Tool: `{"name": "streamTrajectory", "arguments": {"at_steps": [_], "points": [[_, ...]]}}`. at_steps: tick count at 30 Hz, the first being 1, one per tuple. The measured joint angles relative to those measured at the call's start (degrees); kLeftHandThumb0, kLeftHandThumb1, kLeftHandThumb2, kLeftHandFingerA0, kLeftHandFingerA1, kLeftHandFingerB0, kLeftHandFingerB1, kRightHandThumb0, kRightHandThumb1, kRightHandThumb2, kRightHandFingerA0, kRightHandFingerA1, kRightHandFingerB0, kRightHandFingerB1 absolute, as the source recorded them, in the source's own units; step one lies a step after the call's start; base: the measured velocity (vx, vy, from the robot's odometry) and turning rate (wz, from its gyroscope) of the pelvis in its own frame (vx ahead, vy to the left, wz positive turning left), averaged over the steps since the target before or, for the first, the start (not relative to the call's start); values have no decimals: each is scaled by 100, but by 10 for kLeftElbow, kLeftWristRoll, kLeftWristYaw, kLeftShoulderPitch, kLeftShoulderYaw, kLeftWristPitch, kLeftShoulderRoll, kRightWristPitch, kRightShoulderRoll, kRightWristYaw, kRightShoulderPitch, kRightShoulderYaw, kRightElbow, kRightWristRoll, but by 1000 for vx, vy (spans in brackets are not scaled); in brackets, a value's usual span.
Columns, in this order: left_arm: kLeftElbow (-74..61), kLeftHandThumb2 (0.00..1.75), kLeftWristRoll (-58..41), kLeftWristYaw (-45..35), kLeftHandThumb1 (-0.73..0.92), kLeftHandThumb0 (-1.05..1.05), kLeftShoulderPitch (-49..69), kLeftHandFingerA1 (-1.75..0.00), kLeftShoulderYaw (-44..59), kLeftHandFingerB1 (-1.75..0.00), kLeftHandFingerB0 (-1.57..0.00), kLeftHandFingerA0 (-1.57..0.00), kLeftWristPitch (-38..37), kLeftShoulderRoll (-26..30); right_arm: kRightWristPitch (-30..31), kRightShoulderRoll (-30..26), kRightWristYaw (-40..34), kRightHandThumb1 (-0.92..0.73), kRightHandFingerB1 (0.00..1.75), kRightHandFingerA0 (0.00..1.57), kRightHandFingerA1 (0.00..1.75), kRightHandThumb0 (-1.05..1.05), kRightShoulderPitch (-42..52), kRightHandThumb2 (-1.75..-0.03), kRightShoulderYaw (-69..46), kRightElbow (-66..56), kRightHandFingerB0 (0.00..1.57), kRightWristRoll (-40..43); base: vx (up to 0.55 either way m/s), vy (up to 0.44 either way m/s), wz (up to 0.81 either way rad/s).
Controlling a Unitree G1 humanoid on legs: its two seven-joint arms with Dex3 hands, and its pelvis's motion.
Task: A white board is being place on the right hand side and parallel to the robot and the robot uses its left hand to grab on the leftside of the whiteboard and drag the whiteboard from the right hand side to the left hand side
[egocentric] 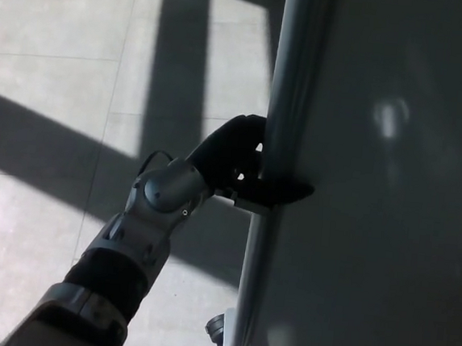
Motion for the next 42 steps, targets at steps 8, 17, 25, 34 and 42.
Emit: {"name": "streamTrajectory", "arguments": {"at_steps": [8, 17, 25, 34, 42], "points": [[19, 76, -3, -1, 66, -10, -1, -66, 22, -53, -91, -105, -13, 12, 0, 0, 0, -59, 71, 31, 122, -105, 0, -69, -1, 0, 0, 0, 0, 0, 0], [42, 69, -11, -5, 70, -10, -6, -67, 52, -54, -91, -103, -25, 43, 0, 0, 0, -46, 56, 80, 104, -105, 0, -105, 1, 0, 0, 0, 0, 0, 0], [70, 66, -20, -18, 70, -9, -13, -67, 83, -55, -90, -104, -29, 86, 1, 0, -1, -59, 76, 46, 119, -105, 0, -68, 2, 1, 0, 0, 0, 0, 0], [104, 68, -36, -40, 68, -6, -19, -67, 127, -57, -92, -103, -24, 142, 1, 0, -1, -63, 67, 0, 129, -105, 0, -63, 3, 1, 0, -1, 0, 0, 0], [137, 65, -46, -38, 69, -8, -21, -69, 155, -60, -88, -106, -24, 194, 1, 0, -4, -64, 73, 13, 126, -105, 1, -60, 8, 1, 0, -3, 0, 0, 0]]}}
